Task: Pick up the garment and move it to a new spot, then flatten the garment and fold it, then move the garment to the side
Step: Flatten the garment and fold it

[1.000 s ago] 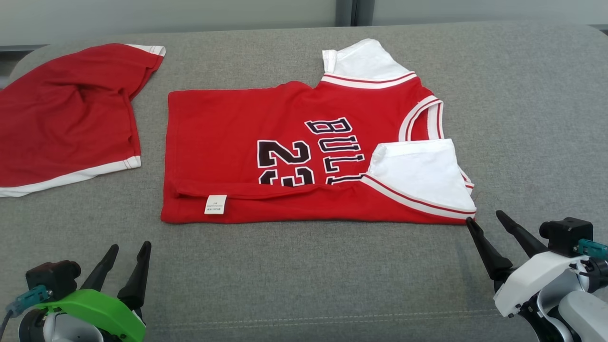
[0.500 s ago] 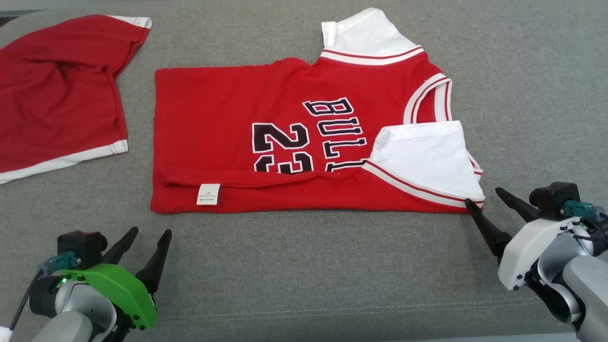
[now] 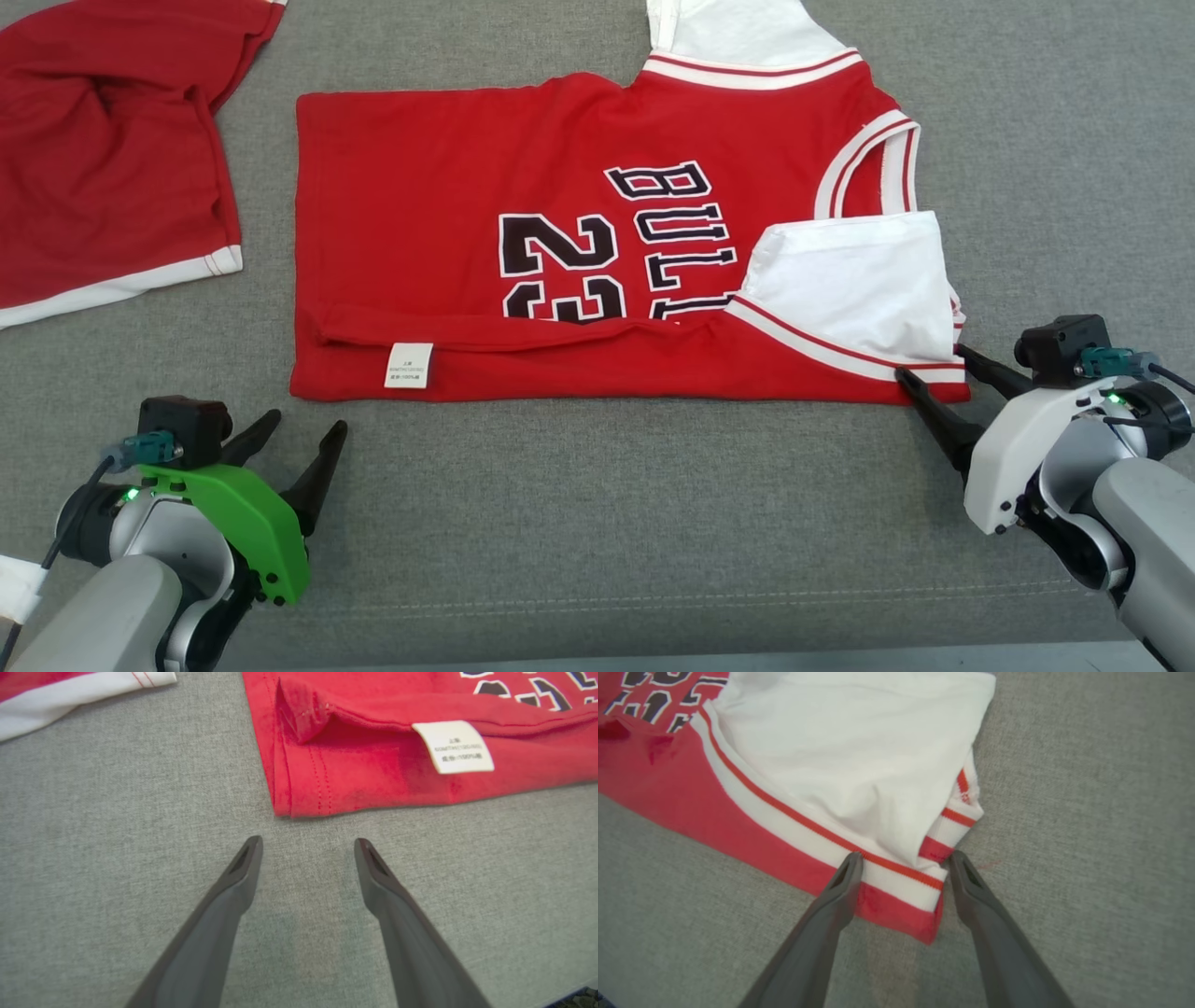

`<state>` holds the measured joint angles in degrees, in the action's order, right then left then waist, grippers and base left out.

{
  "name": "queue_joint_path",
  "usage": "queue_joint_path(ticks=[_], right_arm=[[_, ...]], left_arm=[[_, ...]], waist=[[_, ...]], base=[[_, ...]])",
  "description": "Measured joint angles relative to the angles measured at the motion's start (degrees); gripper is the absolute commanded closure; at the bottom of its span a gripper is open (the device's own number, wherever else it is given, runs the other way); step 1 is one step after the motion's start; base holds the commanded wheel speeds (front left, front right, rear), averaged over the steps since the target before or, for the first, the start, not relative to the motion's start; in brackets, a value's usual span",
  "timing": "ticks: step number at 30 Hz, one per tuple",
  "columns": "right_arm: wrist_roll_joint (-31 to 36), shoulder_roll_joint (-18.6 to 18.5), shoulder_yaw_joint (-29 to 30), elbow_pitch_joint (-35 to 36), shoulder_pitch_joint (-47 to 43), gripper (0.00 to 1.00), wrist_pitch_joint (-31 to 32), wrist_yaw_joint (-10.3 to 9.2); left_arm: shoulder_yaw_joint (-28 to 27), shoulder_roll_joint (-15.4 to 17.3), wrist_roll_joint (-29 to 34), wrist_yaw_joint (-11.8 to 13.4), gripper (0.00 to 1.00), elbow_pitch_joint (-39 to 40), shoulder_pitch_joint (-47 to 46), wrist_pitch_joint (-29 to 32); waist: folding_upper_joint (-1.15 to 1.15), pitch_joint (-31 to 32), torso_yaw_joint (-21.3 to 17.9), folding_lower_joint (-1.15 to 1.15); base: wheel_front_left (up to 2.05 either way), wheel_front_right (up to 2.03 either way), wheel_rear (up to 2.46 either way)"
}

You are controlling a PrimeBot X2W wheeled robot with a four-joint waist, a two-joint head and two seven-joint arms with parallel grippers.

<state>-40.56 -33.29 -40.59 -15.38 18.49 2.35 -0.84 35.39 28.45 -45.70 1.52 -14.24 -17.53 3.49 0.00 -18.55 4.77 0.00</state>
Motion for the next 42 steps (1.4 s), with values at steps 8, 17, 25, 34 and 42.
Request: queue_joint_path(ticks=[8, 17, 25, 34, 42], right_arm=[[-0.30, 0.35, -0.13, -1.11, 0.79, 0.05, 1.04, 0.83], [-0.71, 0.85, -0.43, -1.70, 1.59, 0.07, 1.97, 1.47], [-0.94, 1.24, -0.43, -1.81, 2.44, 0.06, 2.34, 2.00], [-1.38, 1.21, -0.34, -1.78, 2.80, 0.09, 2.76, 2.37], [-3.47, 1.51, -0.35, -1.83, 3.36, 1.00, 4.26, 4.00]], left_arm=[[-0.16, 0.29, 0.01, 0.01, 0.00, -0.68, -1.88, 1.58], [0.33, 0.24, -0.02, -0.29, 0.00, -1.52, -4.23, 4.53], [0.29, -0.22, -0.65, -1.02, 0.00, -1.96, -6.19, 5.82], [0.91, -0.64, -1.57, -1.89, 0.00, -2.99, -6.62, 8.00], [1.24, -0.80, -3.75, -2.63, 1.00, -3.87, -7.69, 10.18]], waist=[[0.00, 0.13, 0.00, 0.00], [0.00, 0.16, -0.58, 0.00], [0.00, -0.97, -1.61, 0.00], [0.00, -1.80, -1.82, 0.00], [0.00, -2.02, -1.45, 0.00]], base=[[0.00, 0.00, 0.00], [0.00, 0.00, 0.00], [0.00, 0.00, 0.00], [0.00, 0.00, 0.00], [0.00, 0.00, 0.00]])
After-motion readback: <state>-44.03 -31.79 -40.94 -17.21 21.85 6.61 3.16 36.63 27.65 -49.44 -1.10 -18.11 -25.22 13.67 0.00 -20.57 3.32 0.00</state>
